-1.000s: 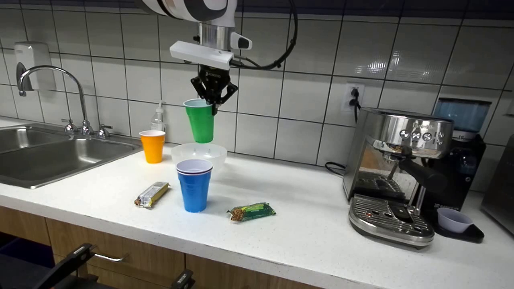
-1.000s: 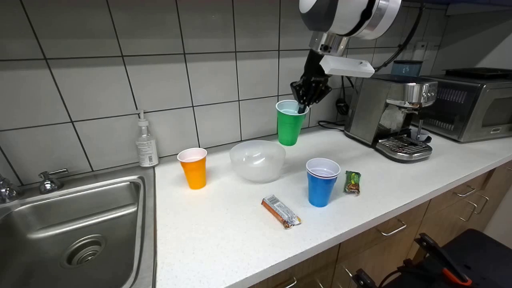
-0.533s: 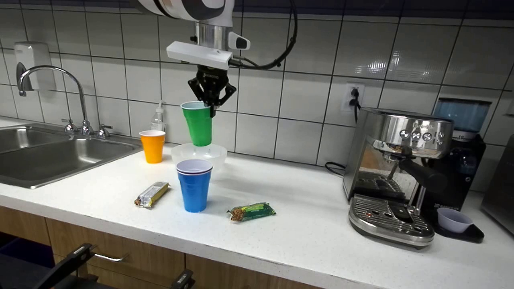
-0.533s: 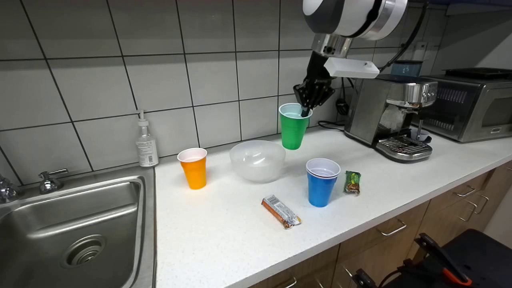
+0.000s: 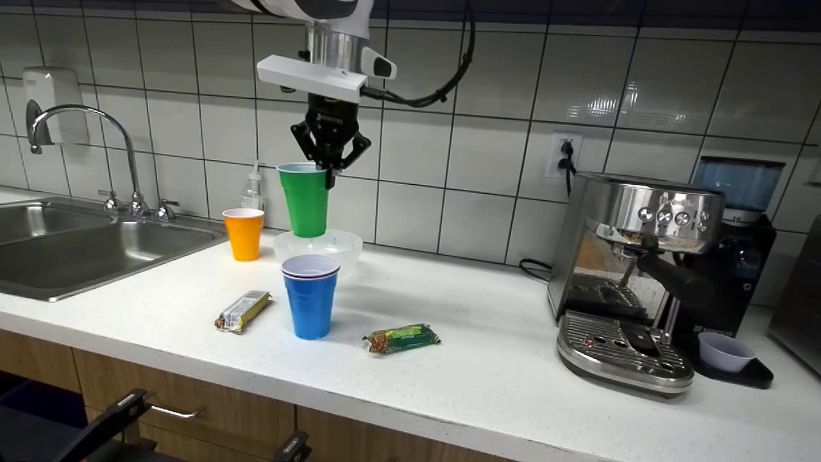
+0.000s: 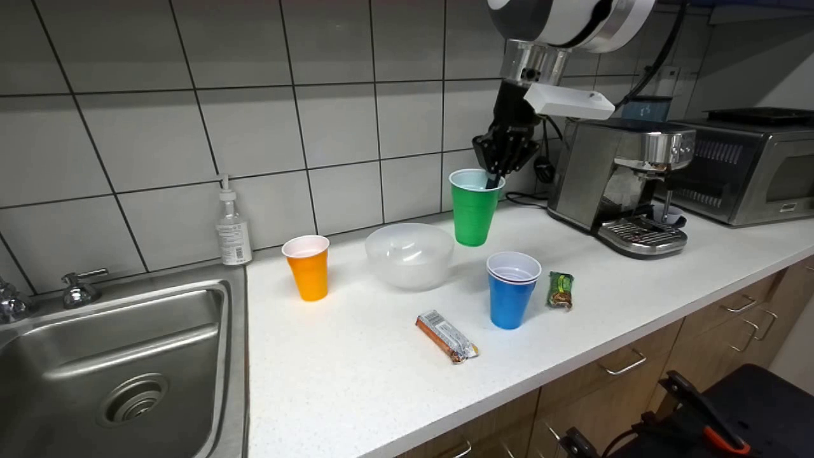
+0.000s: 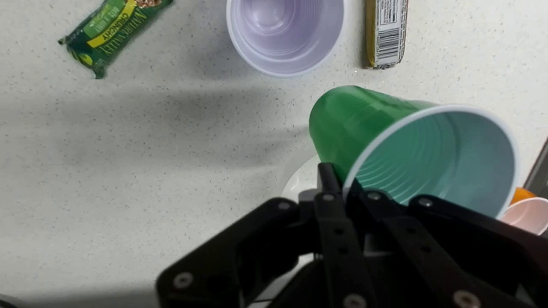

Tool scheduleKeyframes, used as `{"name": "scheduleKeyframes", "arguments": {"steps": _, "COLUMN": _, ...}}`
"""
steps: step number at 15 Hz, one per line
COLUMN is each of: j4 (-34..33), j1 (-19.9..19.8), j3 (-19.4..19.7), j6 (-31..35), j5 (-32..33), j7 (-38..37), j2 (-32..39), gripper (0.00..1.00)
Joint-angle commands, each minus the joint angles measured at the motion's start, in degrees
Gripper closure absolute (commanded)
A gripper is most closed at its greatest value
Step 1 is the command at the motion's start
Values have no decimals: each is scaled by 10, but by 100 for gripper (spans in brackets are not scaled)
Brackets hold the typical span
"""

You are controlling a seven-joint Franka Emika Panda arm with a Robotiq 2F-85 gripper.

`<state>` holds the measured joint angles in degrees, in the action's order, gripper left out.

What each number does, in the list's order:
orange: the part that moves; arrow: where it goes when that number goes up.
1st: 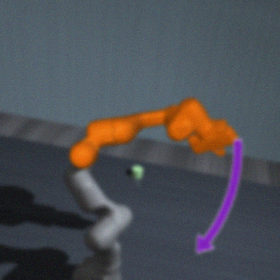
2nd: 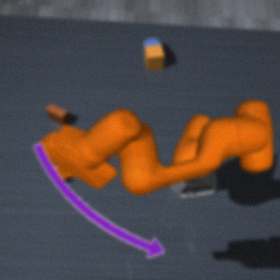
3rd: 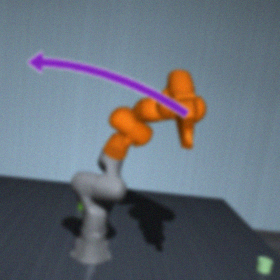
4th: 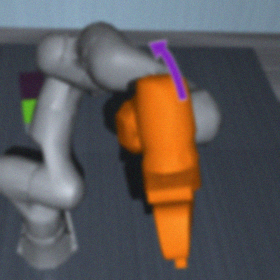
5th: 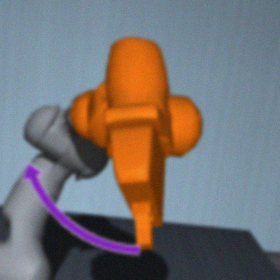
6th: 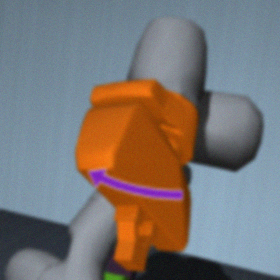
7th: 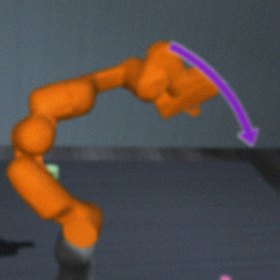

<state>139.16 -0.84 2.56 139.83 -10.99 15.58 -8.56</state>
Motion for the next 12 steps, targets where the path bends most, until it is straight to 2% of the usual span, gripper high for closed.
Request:
{"name": "scheduleKeyframes", "arguments": {"steps": 1, "j4": 2, "j1": 1, "j3": 9, "j6": -46, "j5": 8, "j7": 13, "j2": -26, "gripper": 99}}
{"name": "scheduleKeyframes", "arguments": {"steps": 12, "j4": 8, "j1": -5, "j3": 20, "j6": -70, "j5": 29, "j7": 3, "j2": -31, "gripper": 99}}
